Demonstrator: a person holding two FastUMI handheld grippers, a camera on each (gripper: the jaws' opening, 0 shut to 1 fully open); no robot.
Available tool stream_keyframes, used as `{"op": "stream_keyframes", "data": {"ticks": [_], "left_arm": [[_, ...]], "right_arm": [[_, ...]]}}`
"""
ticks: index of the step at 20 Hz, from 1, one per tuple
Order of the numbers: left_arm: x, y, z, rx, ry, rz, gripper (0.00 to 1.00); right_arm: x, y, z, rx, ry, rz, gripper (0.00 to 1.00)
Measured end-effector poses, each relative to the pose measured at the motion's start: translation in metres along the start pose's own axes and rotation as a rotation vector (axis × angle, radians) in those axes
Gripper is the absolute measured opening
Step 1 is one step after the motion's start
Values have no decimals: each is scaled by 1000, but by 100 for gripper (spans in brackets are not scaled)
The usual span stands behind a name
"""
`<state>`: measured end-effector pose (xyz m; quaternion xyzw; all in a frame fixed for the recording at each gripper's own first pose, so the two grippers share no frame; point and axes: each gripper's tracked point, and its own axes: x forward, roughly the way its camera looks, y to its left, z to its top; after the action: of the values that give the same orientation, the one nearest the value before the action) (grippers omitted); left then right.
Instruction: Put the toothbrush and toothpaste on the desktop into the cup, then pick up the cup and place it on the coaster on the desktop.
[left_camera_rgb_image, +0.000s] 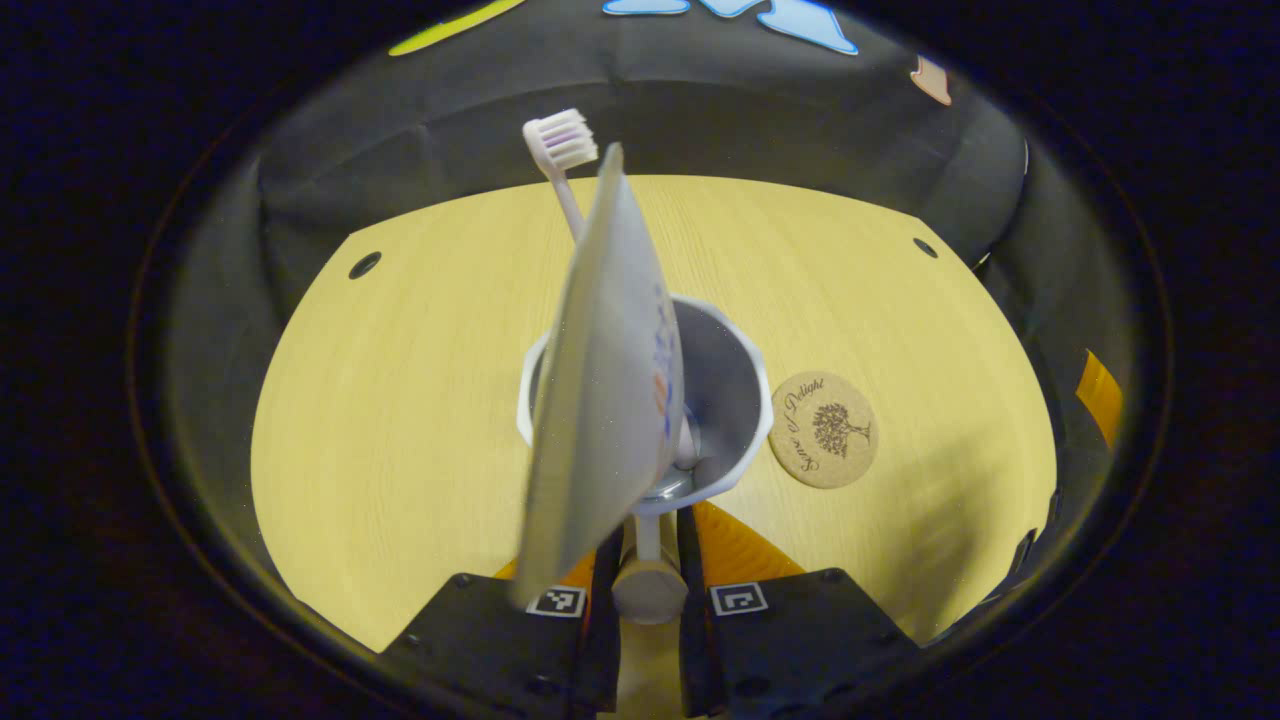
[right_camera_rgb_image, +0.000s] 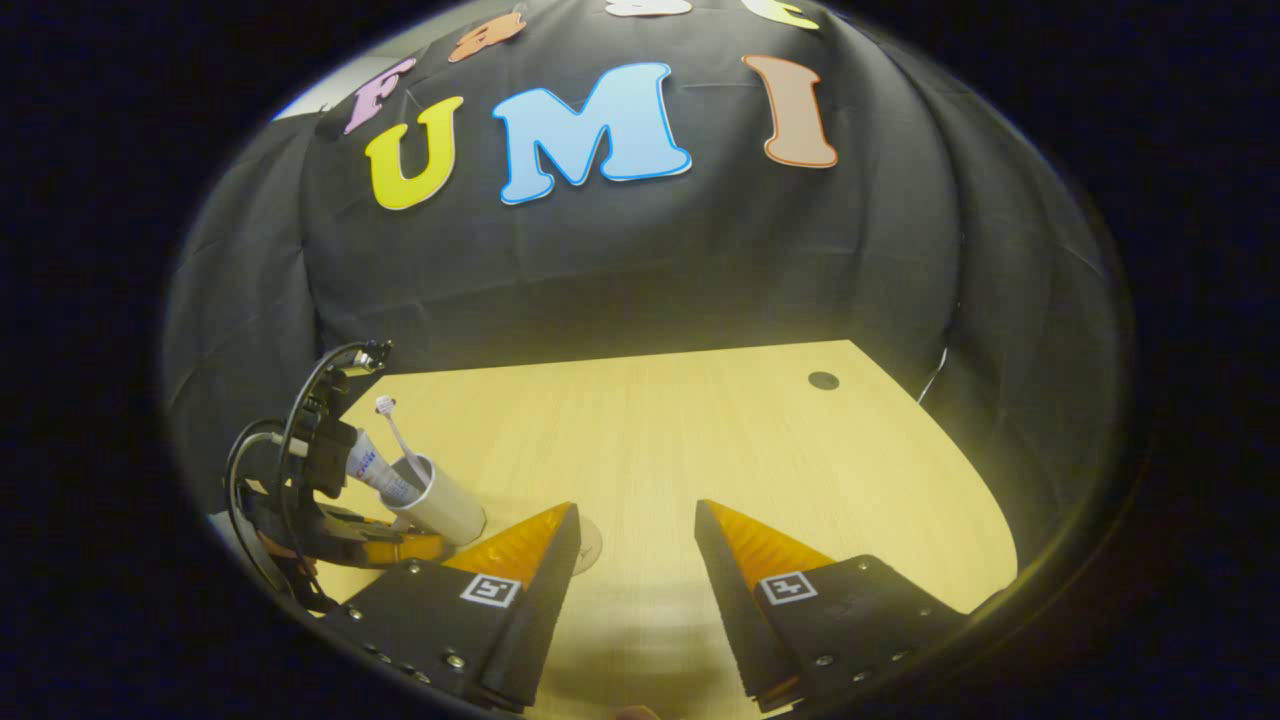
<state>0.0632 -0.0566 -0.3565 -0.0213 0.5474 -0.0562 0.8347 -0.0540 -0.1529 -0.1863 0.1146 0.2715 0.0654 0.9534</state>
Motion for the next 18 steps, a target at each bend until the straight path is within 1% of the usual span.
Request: {"op": "stream_keyframes", "data": {"ticks": [3,4,5,6,7,8,12,15,18], "left_arm": [[-9,-16,6,29,-29,-14,31],[-14,-22,10,48,-37,-18,36],[-17,-30,12,64,-45,-31,31],[-21,-40,15,73,-46,-48,31],[-24,-49,17,80,-44,-68,24],[-27,-59,18,86,-41,-87,36],[-15,-98,19,127,-32,-136,36],[-4,-117,17,152,-5,-138,36],[-5,-125,15,165,8,-131,36]], "right_arm": [[-4,-2,-1,-4,-5,-5,72],[-5,-3,0,-1,-6,-5,72],[-7,-3,-1,3,-9,-5,72],[-8,-3,0,6,-12,-5,72],[-8,-3,0,6,-15,-7,72],[-10,-5,1,6,-17,-10,72],[-17,-17,2,10,-28,-25,72],[-20,-26,-1,25,-26,-38,72],[-22,-34,-3,41,-18,-46,72]]}}
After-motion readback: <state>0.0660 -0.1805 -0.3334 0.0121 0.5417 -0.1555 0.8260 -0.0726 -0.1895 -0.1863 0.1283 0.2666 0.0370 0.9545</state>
